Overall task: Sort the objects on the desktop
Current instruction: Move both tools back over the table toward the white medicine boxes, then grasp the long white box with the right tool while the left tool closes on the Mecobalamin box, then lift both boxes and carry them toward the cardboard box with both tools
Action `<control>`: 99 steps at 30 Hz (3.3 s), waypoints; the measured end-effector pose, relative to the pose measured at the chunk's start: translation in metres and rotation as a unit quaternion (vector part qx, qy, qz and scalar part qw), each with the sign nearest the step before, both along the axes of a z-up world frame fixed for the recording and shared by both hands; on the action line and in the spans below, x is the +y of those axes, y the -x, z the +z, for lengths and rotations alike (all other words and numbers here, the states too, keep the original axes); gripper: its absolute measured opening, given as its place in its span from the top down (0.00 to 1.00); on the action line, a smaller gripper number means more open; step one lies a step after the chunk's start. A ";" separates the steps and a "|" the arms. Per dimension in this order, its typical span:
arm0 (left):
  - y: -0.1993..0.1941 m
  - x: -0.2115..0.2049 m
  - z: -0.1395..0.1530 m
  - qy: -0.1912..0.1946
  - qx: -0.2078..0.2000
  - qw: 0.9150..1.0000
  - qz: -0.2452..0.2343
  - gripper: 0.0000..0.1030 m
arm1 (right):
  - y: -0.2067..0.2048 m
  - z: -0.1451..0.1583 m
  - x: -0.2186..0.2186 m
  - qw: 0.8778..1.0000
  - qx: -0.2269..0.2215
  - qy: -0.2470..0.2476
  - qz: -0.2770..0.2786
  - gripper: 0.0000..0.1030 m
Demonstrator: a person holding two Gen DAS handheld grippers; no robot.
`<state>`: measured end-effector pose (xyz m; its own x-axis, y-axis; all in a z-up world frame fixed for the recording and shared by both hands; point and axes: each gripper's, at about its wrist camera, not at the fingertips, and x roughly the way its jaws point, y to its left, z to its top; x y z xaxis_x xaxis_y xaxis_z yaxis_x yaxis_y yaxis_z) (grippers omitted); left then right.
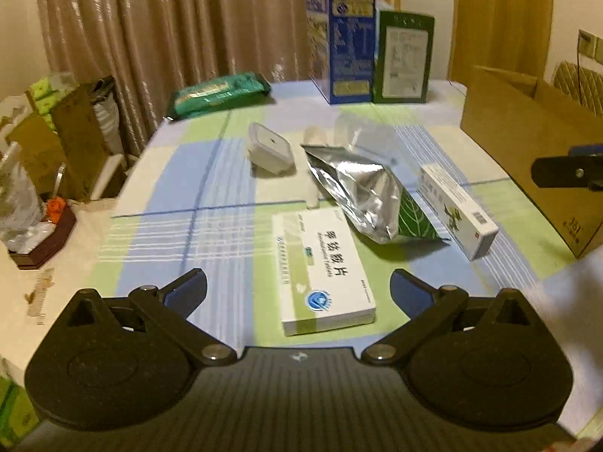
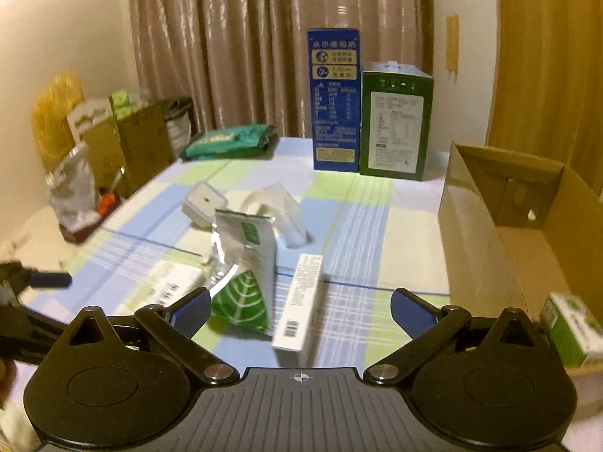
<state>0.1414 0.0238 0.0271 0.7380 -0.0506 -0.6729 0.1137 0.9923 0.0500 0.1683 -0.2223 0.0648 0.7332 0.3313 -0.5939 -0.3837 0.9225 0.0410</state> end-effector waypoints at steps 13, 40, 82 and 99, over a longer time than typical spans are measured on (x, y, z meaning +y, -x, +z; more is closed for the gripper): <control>-0.043 -0.004 -0.027 0.014 0.025 1.000 -0.008 0.17 | -0.038 -0.036 0.016 0.998 0.055 0.029 0.014 0.45; -0.070 -0.014 -0.050 -0.011 0.054 0.998 -0.010 0.23 | -0.088 -0.069 0.027 0.994 0.107 0.027 0.018 0.63; 0.063 -0.046 -0.040 -0.004 0.063 0.998 -0.010 0.34 | 0.050 -0.059 -0.010 0.991 0.130 0.007 -0.042 0.78; 0.049 -0.049 -0.049 0.004 0.056 0.998 -0.011 0.34 | 0.053 -0.067 -0.002 0.994 0.100 0.041 -0.032 0.78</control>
